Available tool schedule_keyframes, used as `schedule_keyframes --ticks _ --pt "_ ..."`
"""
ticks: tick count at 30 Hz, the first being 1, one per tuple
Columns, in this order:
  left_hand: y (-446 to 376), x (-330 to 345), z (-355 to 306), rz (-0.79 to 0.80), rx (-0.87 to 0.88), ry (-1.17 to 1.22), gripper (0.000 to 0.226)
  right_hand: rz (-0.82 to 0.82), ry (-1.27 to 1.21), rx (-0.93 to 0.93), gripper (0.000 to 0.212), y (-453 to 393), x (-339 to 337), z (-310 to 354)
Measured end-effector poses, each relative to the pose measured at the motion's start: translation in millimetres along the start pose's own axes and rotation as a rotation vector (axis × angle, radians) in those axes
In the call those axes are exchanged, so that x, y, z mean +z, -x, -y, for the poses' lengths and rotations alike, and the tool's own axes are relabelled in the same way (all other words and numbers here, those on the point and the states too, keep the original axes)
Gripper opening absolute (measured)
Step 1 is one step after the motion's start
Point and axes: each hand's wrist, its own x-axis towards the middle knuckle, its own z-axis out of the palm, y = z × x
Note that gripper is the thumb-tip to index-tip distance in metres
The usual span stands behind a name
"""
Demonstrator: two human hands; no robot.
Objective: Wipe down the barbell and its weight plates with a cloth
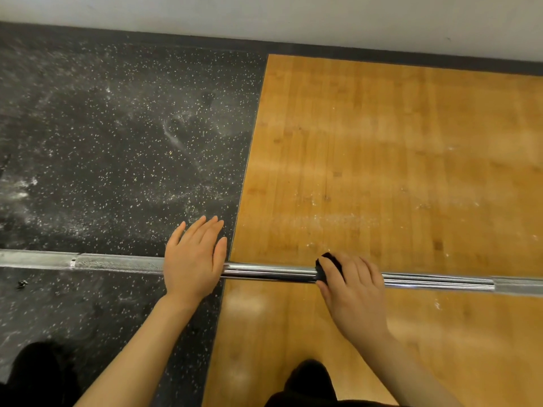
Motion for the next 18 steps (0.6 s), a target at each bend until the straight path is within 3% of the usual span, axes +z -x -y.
schedule_keyframes --ticks 5,12,18 --pt "-8.0 -5.3 -3.4 -0.035 0.036 0.055 0.053 -0.010 0.010 -0.001 0.031 -13.6 1.9 -2.7" --pt "15.7 -0.6 -42.7 -0.083 0.220 0.192 0.054 0.012 -0.005 -0.012 0.034 -40.1 -1.1 -10.9" --pt "33.2 23.0 -53.3 -0.038 0.301 0.102 0.056 -0.017 -0.125 0.089 0.039 -62.5 -2.1 -13.8"
